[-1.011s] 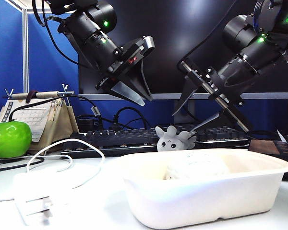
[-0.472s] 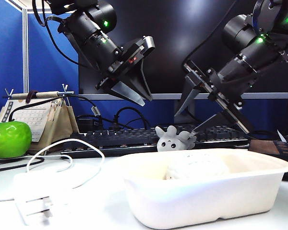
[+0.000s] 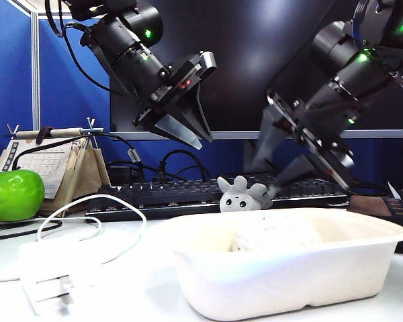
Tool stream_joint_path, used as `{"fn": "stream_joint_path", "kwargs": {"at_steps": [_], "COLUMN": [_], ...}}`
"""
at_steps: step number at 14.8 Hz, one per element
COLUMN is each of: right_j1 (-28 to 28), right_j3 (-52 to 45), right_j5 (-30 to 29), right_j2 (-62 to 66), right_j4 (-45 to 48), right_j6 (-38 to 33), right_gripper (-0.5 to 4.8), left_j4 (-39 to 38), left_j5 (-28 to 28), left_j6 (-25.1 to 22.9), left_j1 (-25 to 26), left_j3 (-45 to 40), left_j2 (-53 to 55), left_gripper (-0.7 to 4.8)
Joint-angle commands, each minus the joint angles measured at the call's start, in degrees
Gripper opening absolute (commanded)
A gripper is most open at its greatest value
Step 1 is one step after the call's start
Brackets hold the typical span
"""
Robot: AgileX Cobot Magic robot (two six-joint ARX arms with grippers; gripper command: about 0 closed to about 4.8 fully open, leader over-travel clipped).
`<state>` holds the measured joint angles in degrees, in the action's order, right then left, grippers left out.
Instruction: Place the tilting octopus upright.
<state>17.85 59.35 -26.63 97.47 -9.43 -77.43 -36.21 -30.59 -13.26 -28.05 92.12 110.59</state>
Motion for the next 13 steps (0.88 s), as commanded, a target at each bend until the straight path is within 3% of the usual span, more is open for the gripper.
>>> {"fn": "stream_joint_path", "kwargs": {"at_steps": [1,8,13], "right_j1": [0.11,0.07,0.09], "right_j3": [0.07,0.09,0.09], "right_j5": [-0.13,2.14,1.05], "right_j2": [1.9,3.04,4.37], "right_j4": [-0.87,9.25,9.94], "right_j6": [-0.66,-5.55,-6.43], "right_gripper": [2.62,2.62,2.61], "left_j4": [-0.63,-1.05,-1.03], "left_j5": [-0.28,-0.52,-0.52], "left_j6": [0.15,0.17,0.15], "left_j1": [-0.04,-0.04,-0.04], "left_j3": [0.17,0.17,0.17], "left_j2": [-0.15,-0.15,-0.15], "left_gripper": [1.61,1.61,1.61]}}
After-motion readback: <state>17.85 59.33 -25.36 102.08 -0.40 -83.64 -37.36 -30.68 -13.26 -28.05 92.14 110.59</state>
